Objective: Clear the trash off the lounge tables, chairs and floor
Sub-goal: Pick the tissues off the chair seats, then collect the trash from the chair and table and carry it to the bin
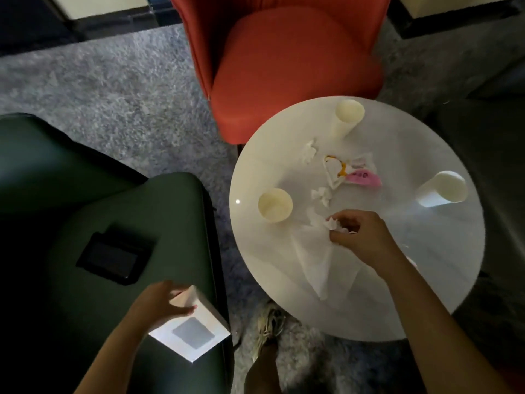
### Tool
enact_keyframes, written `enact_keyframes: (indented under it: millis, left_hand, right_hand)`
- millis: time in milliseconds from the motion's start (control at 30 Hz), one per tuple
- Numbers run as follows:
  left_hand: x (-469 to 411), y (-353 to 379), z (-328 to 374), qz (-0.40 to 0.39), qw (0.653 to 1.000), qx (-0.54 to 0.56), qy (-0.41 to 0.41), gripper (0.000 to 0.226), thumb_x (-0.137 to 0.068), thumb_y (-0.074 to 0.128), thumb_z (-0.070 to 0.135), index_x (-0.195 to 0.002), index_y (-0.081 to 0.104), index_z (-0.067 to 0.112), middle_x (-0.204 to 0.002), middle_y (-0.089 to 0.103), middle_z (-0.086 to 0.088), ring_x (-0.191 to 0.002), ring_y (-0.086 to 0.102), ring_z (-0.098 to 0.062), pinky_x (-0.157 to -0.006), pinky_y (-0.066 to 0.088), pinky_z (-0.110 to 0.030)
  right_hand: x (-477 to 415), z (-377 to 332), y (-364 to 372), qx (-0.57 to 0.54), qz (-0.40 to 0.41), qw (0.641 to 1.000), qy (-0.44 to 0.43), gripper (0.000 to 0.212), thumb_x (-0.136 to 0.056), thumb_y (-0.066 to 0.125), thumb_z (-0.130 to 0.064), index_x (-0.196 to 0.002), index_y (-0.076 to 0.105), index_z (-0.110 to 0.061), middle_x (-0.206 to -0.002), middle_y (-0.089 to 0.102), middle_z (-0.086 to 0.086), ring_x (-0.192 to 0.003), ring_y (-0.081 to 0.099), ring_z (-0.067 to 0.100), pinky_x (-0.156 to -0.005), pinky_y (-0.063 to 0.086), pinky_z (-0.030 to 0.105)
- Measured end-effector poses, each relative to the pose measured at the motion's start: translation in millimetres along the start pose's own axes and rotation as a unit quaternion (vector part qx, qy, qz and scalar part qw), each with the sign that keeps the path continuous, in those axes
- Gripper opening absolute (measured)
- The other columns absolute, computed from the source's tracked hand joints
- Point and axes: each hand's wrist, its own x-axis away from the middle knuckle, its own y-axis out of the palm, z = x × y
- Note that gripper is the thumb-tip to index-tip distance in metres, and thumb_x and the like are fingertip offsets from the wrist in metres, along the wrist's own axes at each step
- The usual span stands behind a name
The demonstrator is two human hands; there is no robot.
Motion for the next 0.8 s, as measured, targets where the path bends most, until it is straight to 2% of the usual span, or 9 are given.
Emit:
enact_keyframes:
  millis: [167, 233, 300, 400, 467, 633, 700, 800]
  left_hand:
    - [-31, 22, -51, -0.041, 0.996, 0.030, -0.069, 0.057, -0.073, 0.076, 0.039, -0.125, 0.057, 0.026, -0.125, 0.059, -0.002, -0.108, 0.055, -0.015, -0.081, 0.037, -0.023]
    - [-40, 28, -65, -0.044, 0.994, 0.040, -0.087, 0.058, -0.075, 0.075, 0.038, -0.128, 0.055, 0.022, -0.128, 0.057, -0.005, -0.112, 0.054, -0.019, -0.088, 0.038, -0.026]
    - [-48, 31, -76, -0.048, 0.993, 0.053, -0.097, 0.058, -0.077, 0.073, 0.037, -0.129, 0.054, 0.018, -0.131, 0.055, -0.008, -0.115, 0.052, -0.022, -0.095, 0.037, -0.030]
    - [-58, 36, -90, -0.045, 0.992, 0.066, -0.100, 0.054, -0.081, 0.070, 0.033, -0.129, 0.054, 0.013, -0.129, 0.057, -0.012, -0.113, 0.054, -0.025, -0.092, 0.037, -0.029]
    - [-60, 41, -95, -0.028, 0.990, 0.084, -0.106, 0.050, -0.085, 0.067, 0.028, -0.129, 0.054, 0.009, -0.128, 0.057, -0.015, -0.113, 0.054, -0.027, -0.090, 0.037, -0.029]
    - [-60, 53, -106, 0.030, 0.990, 0.063, -0.124, 0.041, -0.092, 0.057, 0.022, -0.130, 0.052, 0.009, -0.129, 0.056, -0.016, -0.117, 0.054, -0.032, -0.098, 0.042, -0.038]
    - [-59, 54, -106, 0.054, 0.989, 0.054, -0.127, 0.040, -0.091, 0.057, 0.018, -0.130, 0.052, 0.010, -0.129, 0.056, -0.017, -0.116, 0.054, -0.034, -0.098, 0.043, -0.044]
    - [-56, 44, -88, 0.133, 0.982, 0.070, -0.111, 0.043, -0.088, 0.061, 0.017, -0.129, 0.052, 0.008, -0.128, 0.054, -0.021, -0.114, 0.054, -0.038, -0.096, 0.043, -0.049]
  right_hand:
    - [-3, 3, 23, 0.005, -0.003, 0.999, -0.038, 0.036, -0.069, 0.074, 0.003, -0.073, 0.066, -0.032, -0.071, 0.067, -0.008, -0.067, 0.063, 0.003, -0.064, 0.051, 0.015]
    - [-2, 4, 29, -0.006, -0.002, 0.999, -0.043, 0.038, -0.069, 0.073, 0.005, -0.074, 0.066, -0.032, -0.071, 0.068, -0.008, -0.063, 0.062, -0.002, -0.061, 0.050, 0.009]
    - [-1, 7, 34, -0.022, -0.007, 0.999, -0.042, 0.039, -0.070, 0.071, 0.008, -0.074, 0.067, -0.031, -0.070, 0.067, -0.008, -0.062, 0.062, -0.001, -0.061, 0.051, 0.009]
    - [0, 11, 42, -0.029, -0.013, 0.999, -0.039, 0.038, -0.071, 0.070, 0.009, -0.073, 0.066, -0.029, -0.070, 0.067, -0.007, -0.065, 0.062, 0.005, -0.063, 0.052, 0.013]
    - [0, 14, 47, -0.023, -0.014, 0.999, -0.032, 0.037, -0.071, 0.070, 0.008, -0.075, 0.066, -0.029, -0.072, 0.067, -0.007, -0.067, 0.062, 0.006, -0.063, 0.052, 0.013]
    - [-2, 16, 58, -0.019, -0.021, 0.999, -0.019, 0.029, -0.071, 0.071, 0.007, -0.082, 0.069, -0.019, -0.073, 0.067, -0.007, -0.060, 0.061, -0.004, -0.063, 0.051, 0.013]
    - [-2, 14, 59, -0.015, -0.022, 0.999, -0.021, 0.030, -0.071, 0.072, 0.005, -0.080, 0.068, -0.023, -0.074, 0.067, -0.007, -0.061, 0.061, -0.004, -0.064, 0.052, 0.013]
    - [-1, 10, 55, -0.016, -0.009, 1.000, -0.016, 0.029, -0.071, 0.072, 0.004, -0.081, 0.069, -0.023, -0.075, 0.068, -0.006, -0.064, 0.063, 0.000, -0.063, 0.052, 0.014]
